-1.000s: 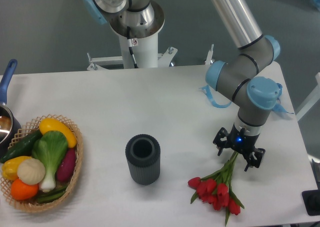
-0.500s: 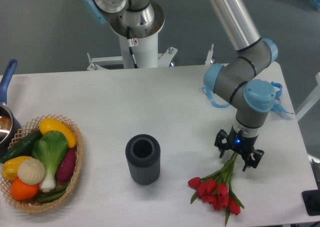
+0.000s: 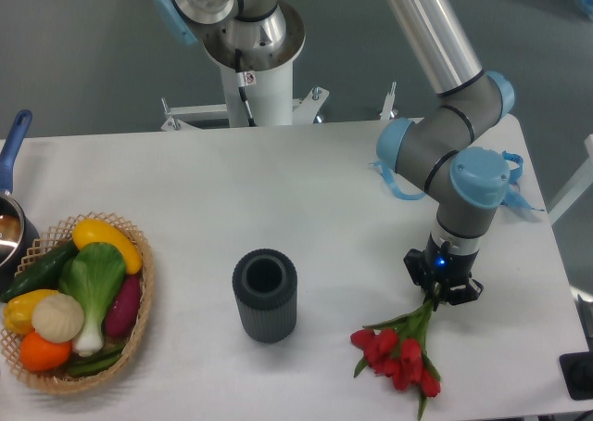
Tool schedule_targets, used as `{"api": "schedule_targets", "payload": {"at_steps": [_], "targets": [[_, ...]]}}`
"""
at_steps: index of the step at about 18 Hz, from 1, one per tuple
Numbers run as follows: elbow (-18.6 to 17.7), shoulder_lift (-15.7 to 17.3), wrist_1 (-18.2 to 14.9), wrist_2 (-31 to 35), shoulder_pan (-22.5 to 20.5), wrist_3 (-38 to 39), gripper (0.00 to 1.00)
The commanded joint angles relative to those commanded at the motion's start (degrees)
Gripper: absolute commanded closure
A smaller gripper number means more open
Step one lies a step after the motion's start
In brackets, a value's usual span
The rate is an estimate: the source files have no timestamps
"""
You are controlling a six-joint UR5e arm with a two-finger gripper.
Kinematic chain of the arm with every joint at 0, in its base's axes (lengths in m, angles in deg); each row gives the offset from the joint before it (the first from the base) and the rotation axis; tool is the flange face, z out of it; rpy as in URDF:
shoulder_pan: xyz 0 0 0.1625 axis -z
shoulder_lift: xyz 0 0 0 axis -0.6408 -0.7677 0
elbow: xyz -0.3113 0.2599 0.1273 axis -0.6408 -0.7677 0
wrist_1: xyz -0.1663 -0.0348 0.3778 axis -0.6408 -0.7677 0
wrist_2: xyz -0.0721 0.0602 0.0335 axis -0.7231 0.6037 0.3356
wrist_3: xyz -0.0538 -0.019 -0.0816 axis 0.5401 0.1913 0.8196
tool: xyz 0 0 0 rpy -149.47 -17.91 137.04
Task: Pick up the flowers from the table
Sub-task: 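Lift the grasped tulip bunch up off the table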
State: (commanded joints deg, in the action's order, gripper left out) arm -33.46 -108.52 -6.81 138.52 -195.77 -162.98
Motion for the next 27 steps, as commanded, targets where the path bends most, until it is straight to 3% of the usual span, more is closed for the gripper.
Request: {"api": "schedule_targets", "payload": {"at_steps": [4, 9, 15, 18, 23, 27], "targets": [[0.53, 0.61, 0.09, 0.00, -0.26, 0.35, 0.97], [-0.96, 6.40, 0.00, -2.01, 0.09, 4.39, 0.97], [-4.65, 16.77, 0.00, -16.76, -0.44, 15.10, 0.97], [-7.11, 22.31, 0.00, -21.78, -1.67, 15.82, 0.97], [-8.00, 25.92, 0.09, -33.20, -2.54, 16.96, 0.97], [-8.87, 27.60, 0.00, -42.25, -6.32, 18.02, 0.97]]}}
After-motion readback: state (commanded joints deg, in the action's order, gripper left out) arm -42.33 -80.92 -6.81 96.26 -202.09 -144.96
